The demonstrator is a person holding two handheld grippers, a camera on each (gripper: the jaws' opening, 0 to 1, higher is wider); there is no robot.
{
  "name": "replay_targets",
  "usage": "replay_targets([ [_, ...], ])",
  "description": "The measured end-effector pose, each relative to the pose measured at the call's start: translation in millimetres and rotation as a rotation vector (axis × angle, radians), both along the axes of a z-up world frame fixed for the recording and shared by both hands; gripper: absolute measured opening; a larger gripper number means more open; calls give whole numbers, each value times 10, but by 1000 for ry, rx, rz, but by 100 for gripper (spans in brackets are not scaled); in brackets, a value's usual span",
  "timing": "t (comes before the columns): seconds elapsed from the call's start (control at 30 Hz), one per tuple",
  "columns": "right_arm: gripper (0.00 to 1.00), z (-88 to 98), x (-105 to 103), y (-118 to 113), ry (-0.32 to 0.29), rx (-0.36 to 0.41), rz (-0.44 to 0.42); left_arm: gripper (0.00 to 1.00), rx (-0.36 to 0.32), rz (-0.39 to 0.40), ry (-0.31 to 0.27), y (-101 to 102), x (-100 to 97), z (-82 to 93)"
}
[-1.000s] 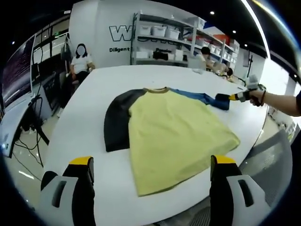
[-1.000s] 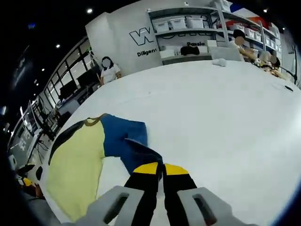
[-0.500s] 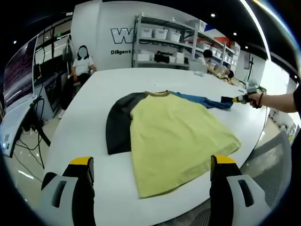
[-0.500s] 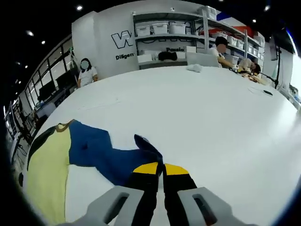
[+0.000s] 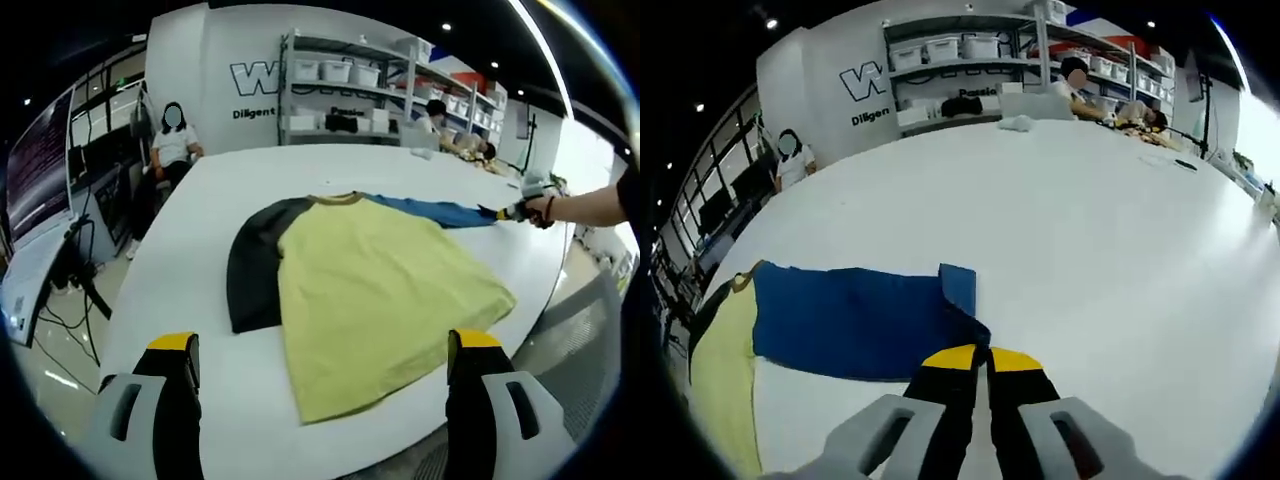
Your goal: Fold the garment on the visible template until the final outline fits inside the template.
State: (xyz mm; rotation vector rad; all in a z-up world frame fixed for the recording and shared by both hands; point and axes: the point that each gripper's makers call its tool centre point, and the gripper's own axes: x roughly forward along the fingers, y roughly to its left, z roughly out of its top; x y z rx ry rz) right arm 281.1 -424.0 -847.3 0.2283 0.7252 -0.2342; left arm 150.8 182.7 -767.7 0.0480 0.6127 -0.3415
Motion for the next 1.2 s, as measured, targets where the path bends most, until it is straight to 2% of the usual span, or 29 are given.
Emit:
replay_targets([
  [0.2, 6, -48, -74, -56, 24, -3, -23, 98, 3, 7, -2, 13, 9, 7],
  [0.37, 9, -60, -109, -70, 40, -28, 0, 98, 7, 11, -2, 26, 4, 3],
  [0.47, 17, -25, -113, -102, 29, -28, -5, 99, 14, 12, -4, 36, 2, 11],
  [0.6, 27, 82, -45, -135, -19, -27, -15, 99, 18, 8, -10, 40, -1, 34],
  [0.7, 30, 110, 42, -138, -48, -14, -11, 98, 27, 7, -13, 52, -1, 39],
  [0.8, 29, 36, 83, -165, -17, -27, -9, 98, 43, 13, -27, 93, 4, 103],
  [0.9, 28, 1, 116, -153, -21, 7, -30, 98, 44, 23, -33, 130, -5, 138],
  [1.03, 26, -61, 144, -141, 1, -5, -15, 98, 51, 34, -37, 180, -20, 146],
  [1.13, 23, -90, 186, -150, -1, 10, -17, 98, 39, 52, -35, 205, -34, 136],
  [1.2, 19, -102, 190, -171, 8, -9, -15, 98, 23, 55, -36, 194, -38, 133],
])
